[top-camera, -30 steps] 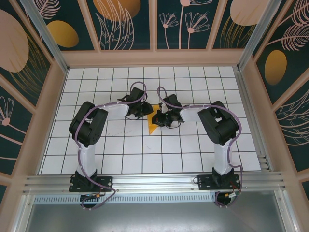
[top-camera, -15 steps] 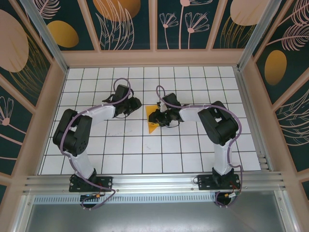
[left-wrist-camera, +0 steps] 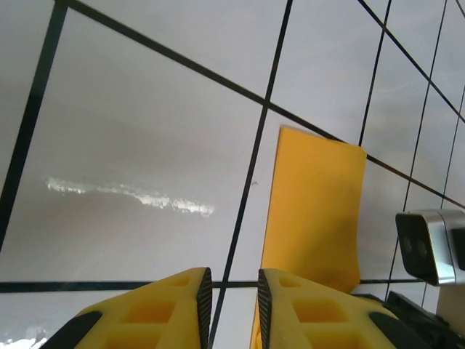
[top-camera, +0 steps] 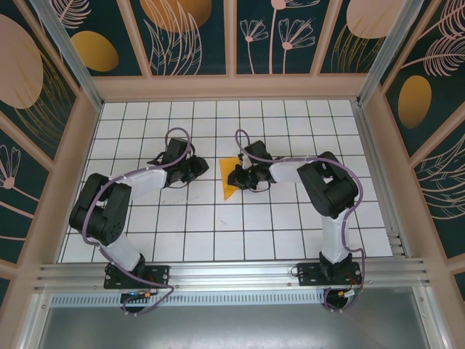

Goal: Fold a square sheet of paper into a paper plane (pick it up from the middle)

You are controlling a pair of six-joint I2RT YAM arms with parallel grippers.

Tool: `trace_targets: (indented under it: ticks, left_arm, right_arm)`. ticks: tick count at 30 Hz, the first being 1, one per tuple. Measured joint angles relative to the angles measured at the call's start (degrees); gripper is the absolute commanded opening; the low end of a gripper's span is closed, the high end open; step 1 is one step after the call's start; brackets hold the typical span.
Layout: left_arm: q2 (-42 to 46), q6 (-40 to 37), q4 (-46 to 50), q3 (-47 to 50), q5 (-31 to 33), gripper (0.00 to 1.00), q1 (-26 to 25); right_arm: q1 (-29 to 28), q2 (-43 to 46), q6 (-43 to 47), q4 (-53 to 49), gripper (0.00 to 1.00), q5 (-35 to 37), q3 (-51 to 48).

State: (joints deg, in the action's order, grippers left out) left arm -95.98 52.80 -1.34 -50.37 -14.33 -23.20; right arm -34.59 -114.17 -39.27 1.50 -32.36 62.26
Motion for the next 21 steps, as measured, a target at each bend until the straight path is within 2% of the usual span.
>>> trace_targets:
  ticks: [6,14,21]
  left_arm:
    - [1.3,0.0,-0.5,1.9,-2.4,0.24,-1.8]
    - [1.3,2.2,-6.0,4.5,-7.6,0.17,-9.1]
    - [0.8,4.8,-9.7,5.9,-9.7,0.13,-10.8]
  right_arm:
    - [-0.3,0.0,0.2,-0.6,0.07,0.6,0.3]
    - [-0.5,0.0,0.4,-1.8,0.06,1.1,0.9]
    - [-0.5,0.0,0.4,-2.1,0.06,1.3,1.1]
